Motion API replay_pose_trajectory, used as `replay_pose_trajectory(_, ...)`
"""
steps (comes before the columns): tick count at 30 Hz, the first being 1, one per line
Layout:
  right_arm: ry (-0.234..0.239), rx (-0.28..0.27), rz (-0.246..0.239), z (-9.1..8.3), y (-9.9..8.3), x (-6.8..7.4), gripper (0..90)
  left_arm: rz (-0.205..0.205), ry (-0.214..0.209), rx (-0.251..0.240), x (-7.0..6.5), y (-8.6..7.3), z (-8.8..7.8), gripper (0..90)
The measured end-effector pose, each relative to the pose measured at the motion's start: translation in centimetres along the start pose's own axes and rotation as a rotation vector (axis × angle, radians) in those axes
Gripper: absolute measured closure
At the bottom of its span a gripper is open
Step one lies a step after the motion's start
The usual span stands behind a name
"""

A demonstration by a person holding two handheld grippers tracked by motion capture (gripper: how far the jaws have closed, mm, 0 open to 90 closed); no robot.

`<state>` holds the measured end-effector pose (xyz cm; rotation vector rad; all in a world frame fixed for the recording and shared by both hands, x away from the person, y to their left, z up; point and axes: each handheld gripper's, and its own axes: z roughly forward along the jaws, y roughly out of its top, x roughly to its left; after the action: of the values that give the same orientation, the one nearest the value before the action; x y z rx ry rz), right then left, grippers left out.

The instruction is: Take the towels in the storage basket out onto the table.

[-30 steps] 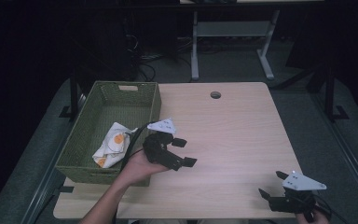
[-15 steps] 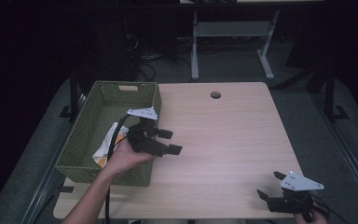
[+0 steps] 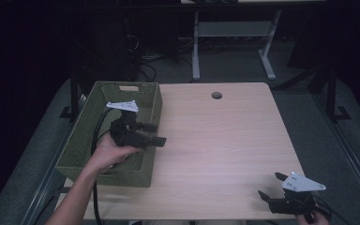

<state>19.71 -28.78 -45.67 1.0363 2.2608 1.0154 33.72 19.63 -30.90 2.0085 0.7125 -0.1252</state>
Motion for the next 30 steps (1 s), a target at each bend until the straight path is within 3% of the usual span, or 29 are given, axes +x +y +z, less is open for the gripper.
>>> replay_pose_trajectory(11,0.002,0.001,0.001,0.0,0.0,0.1,13.9,-0.044,0.031,-0.022,1.7,-1.1,-2.2,20.6)
replay_pose_trajectory(21,0.009,-0.002,0.006,0.0,0.0,0.1,13.9,-0.086,0.101,-0.045,3.7,-2.5,-4.5,23.1)
replay_pose_trajectory(23,0.017,-0.013,0.010,-0.1,0.1,0.1,13.9,-0.116,0.100,-0.064,4.3,-3.0,-4.9,23.1)
replay_pose_trajectory(30,0.022,-0.025,0.010,-0.2,0.1,0.1,13.8,-0.166,0.168,-0.057,6.0,-3.9,-5.9,23.2)
